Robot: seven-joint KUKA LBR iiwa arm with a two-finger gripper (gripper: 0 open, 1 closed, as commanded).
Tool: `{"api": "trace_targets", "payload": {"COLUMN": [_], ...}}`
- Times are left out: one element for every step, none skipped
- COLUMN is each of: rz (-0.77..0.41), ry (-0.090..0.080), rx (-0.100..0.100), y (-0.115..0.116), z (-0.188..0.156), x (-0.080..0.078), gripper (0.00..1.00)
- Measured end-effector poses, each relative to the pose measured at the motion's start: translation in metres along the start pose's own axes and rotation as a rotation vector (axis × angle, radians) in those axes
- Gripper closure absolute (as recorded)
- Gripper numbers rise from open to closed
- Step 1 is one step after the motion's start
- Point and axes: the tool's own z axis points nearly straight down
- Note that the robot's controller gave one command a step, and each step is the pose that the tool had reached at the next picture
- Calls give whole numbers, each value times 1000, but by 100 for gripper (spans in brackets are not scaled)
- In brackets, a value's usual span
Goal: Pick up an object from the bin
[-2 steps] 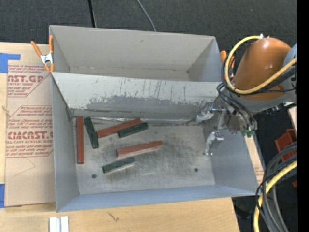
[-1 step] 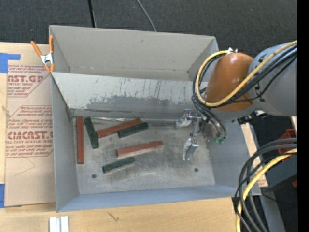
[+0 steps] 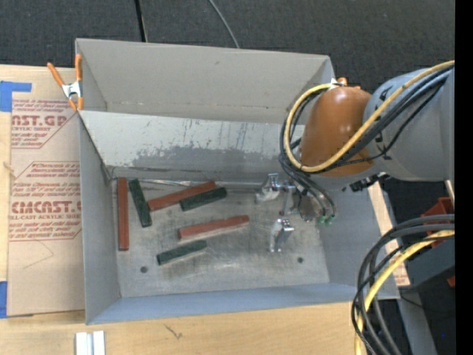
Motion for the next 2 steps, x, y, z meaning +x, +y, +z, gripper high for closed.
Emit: {"api": "trace_targets", "payload": {"rz": [1, -107], "ry": [-8, -13], "rx": [0, 2], "y": [44, 58], "z": [-24, 40], "x": [-13, -19], "gripper": [0, 0]}}
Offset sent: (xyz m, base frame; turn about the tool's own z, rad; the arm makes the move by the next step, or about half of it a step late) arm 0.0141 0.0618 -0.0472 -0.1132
